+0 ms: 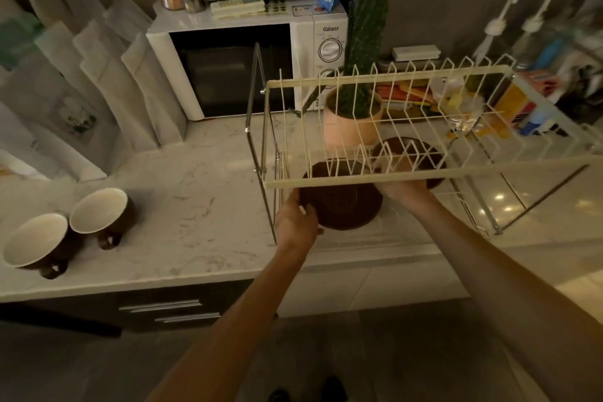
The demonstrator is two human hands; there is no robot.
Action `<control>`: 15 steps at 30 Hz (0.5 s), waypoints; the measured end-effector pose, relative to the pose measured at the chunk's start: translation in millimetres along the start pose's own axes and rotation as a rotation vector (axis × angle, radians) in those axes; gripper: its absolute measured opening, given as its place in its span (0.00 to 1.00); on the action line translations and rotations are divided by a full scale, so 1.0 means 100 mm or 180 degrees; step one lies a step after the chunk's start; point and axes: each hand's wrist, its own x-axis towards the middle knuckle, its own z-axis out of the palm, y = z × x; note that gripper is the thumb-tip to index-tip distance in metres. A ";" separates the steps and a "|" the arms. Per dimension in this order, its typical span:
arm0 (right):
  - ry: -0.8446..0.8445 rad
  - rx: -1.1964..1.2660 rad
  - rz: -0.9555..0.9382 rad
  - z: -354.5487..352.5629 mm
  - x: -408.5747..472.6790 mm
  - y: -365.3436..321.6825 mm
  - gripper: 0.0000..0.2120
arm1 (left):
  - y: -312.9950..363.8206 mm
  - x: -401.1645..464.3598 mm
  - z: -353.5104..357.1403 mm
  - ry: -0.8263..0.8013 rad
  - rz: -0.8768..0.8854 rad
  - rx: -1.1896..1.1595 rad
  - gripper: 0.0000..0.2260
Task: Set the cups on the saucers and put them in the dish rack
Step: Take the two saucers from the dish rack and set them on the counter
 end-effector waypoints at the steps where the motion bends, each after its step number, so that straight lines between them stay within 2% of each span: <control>1: 0.0068 -0.0053 0.0072 0.03 0.00 0.00 0.12 | -0.05 -0.03 -0.02 -0.0050 0.0089 0.0010 0.20; 4: 0.0067 -0.0291 0.0270 0.01 -0.22 -0.02 0.21 | -0.09 -0.20 -0.08 -0.0196 0.0230 0.0157 0.19; 15: -0.0269 -0.0301 0.0357 0.07 -0.87 -0.06 0.16 | -0.32 -0.72 -0.45 -0.0516 0.0578 0.0595 0.16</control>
